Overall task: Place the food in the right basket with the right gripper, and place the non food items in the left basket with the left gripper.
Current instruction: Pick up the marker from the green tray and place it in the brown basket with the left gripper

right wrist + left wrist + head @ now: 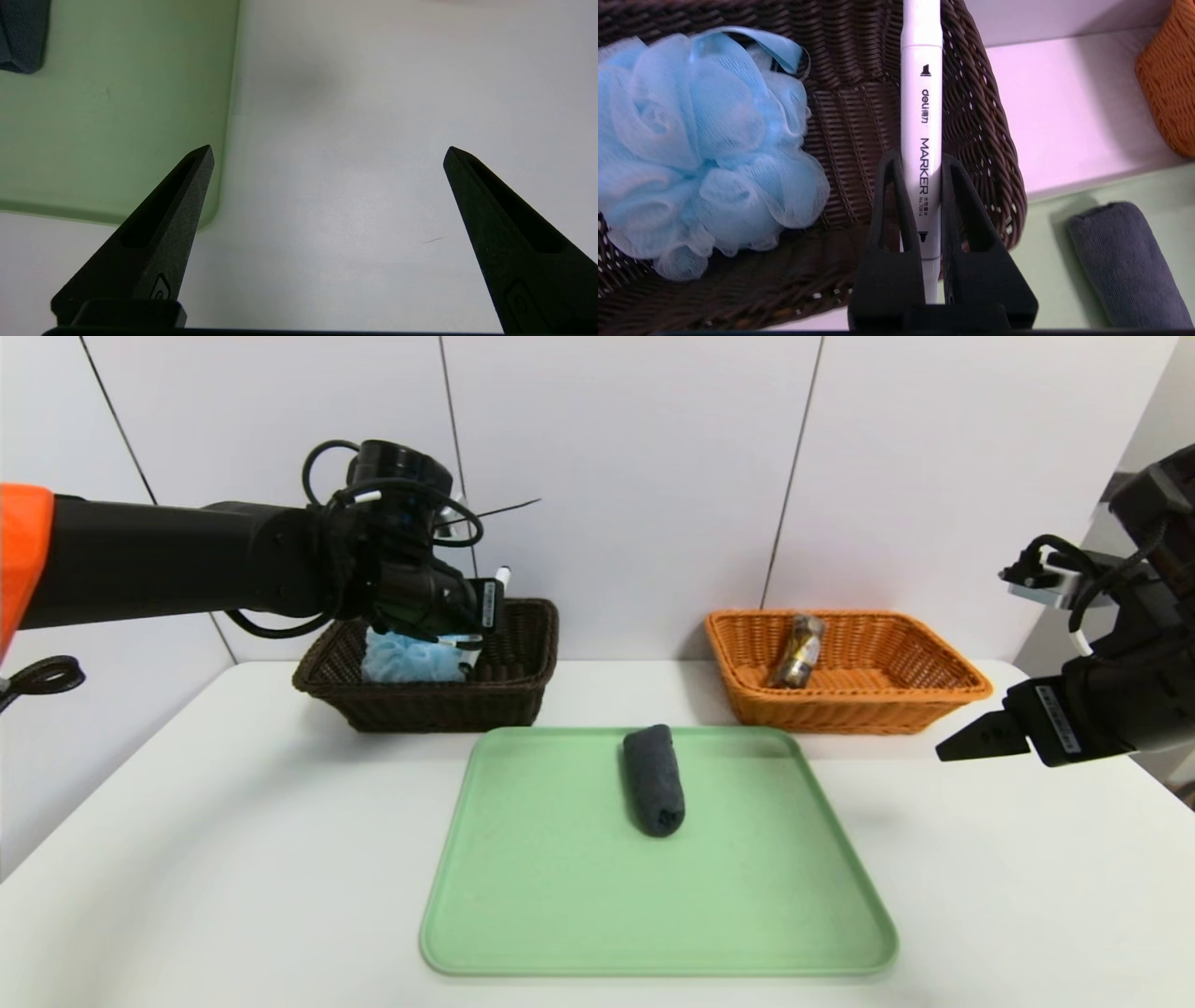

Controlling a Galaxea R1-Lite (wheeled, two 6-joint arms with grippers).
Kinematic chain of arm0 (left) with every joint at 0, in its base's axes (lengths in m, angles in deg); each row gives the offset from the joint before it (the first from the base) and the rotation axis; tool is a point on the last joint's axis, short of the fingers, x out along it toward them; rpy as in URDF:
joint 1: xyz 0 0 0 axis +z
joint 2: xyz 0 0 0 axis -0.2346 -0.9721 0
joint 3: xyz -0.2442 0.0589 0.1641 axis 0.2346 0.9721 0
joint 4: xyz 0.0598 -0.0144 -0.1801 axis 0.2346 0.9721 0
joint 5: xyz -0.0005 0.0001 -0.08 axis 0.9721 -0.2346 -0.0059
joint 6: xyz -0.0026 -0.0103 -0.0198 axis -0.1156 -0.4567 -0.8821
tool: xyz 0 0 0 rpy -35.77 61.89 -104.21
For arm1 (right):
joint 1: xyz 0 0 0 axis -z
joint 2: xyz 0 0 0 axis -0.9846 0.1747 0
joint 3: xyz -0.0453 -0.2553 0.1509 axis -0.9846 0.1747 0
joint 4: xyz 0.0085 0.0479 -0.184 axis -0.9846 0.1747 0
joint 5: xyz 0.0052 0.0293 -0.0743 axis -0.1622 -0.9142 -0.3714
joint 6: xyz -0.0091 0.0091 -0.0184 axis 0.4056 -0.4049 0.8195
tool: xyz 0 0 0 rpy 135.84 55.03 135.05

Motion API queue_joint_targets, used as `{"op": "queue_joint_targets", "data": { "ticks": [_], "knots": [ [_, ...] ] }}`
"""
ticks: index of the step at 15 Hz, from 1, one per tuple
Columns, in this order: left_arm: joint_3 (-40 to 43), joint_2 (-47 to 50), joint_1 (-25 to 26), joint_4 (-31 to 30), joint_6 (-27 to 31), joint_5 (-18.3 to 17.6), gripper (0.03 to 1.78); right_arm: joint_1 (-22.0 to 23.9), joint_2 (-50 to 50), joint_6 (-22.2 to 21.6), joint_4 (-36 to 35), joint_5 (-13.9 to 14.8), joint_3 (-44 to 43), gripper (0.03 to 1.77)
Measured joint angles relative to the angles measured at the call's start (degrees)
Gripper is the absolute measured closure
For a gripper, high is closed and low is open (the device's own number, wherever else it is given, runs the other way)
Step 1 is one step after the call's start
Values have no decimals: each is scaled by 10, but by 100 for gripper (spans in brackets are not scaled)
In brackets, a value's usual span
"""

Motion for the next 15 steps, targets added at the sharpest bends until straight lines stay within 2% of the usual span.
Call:
{"op": "queue_joint_targets", "data": {
  "ticks": [6, 15],
  "knots": [
    [-117, -91, 25, 36, 3, 0, 164, 9, 2, 1, 0, 9, 0, 10],
    [-135, -162, 28, 31, 7, 0, 164, 14, 10, 1, -1, 10, 0, 10]
  ]
}}
